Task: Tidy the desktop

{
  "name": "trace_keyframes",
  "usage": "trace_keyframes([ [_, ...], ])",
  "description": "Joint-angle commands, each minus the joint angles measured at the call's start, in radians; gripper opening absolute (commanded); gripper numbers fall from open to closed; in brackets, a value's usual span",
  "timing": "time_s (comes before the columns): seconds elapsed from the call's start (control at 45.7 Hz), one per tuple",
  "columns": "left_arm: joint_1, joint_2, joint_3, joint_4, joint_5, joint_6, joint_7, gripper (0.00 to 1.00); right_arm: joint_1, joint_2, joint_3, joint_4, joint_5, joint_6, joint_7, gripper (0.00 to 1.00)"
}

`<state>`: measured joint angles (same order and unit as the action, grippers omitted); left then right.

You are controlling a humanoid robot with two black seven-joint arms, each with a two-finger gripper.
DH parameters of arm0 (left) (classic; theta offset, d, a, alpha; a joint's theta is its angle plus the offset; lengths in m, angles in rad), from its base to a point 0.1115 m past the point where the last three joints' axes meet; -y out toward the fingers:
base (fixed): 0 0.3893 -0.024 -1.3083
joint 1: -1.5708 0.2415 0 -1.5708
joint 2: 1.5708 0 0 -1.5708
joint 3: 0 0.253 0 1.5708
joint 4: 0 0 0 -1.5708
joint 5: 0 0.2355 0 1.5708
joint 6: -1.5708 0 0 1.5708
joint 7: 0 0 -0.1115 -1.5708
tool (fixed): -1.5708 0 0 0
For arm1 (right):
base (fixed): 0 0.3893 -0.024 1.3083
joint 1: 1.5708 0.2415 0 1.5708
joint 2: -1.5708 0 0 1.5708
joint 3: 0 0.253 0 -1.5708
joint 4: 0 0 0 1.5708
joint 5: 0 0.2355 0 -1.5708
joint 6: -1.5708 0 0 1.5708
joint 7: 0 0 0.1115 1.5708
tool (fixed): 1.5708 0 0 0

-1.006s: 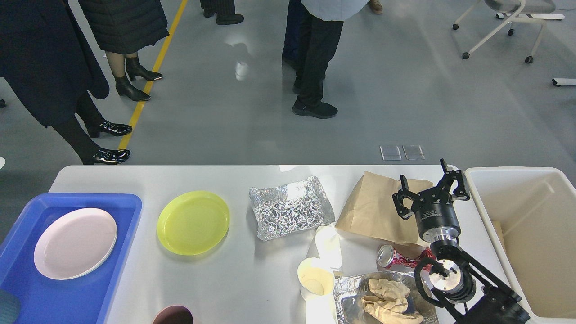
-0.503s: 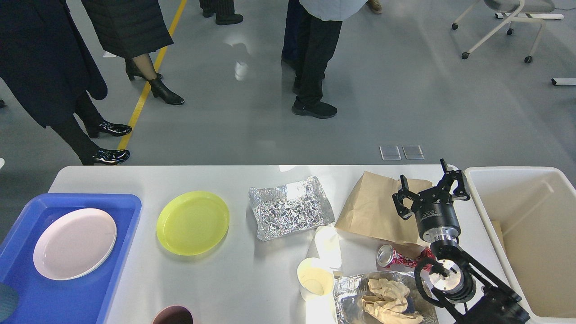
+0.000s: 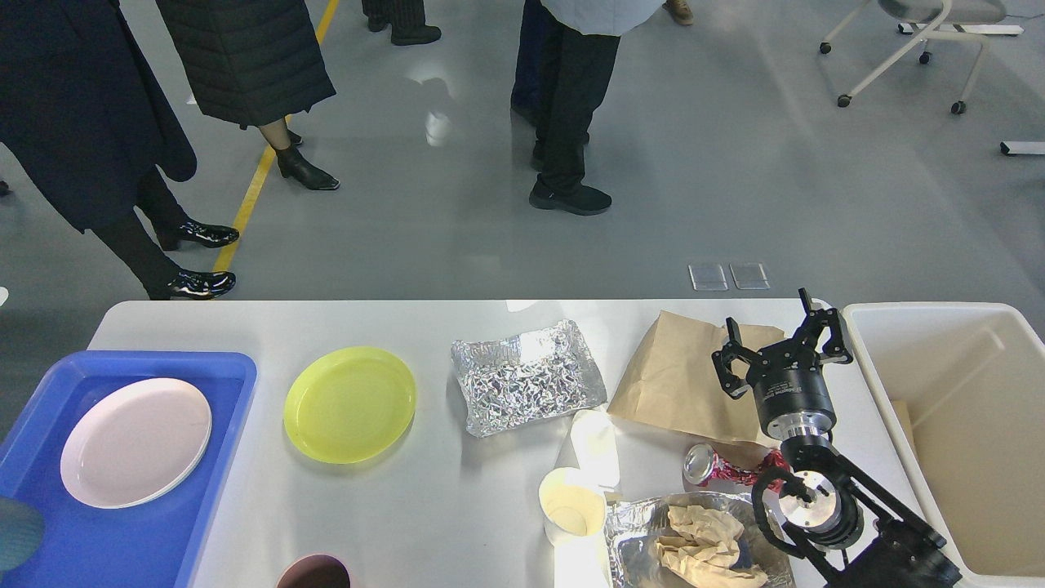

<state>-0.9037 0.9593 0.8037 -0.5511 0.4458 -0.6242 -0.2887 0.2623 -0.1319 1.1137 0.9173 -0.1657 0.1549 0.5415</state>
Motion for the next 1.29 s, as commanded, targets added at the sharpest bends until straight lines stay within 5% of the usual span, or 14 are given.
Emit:
trace_keyframes([
  [0.0,0.000,0.004,0.002,-0.004,-0.021,-0.002,0.002,0.73,0.000,0.000,0.000,0.000,0.000,0.000,0.000,1.00],
  [0.131,0.005,0.006,0.005,-0.016,-0.019,-0.025,0.000,0.30,0.000,0.000,0.000,0.000,0.000,0.000,0.000,1.00],
  [0.175,0.005,0.009,0.006,-0.021,-0.019,-0.049,0.002,0.24,0.000,0.000,0.000,0.000,0.000,0.000,0.000,1.00],
  [0.24,0.003,0.009,0.006,-0.021,-0.019,-0.072,0.000,0.29,0.000,0.000,0.000,0.000,0.000,0.000,0.000,1.00],
  [0.372,-0.001,0.010,0.003,-0.018,-0.030,-0.061,0.003,0.74,0.000,0.000,0.000,0.000,0.000,0.000,0.000,1.00],
  [0.459,-0.001,0.016,0.003,-0.020,-0.039,-0.061,0.002,0.87,0.000,0.000,0.000,0.000,0.000,0.000,0.000,1.00],
  [1.115,0.000,0.024,0.003,-0.023,-0.047,-0.077,0.000,0.95,0.000,0.000,0.000,0.000,0.000,0.000,0.000,1.00],
  [1.268,0.003,0.025,0.005,-0.024,-0.079,-0.055,0.013,0.78,0.000,0.000,0.000,0.000,0.000,0.000,0.000,1.00],
])
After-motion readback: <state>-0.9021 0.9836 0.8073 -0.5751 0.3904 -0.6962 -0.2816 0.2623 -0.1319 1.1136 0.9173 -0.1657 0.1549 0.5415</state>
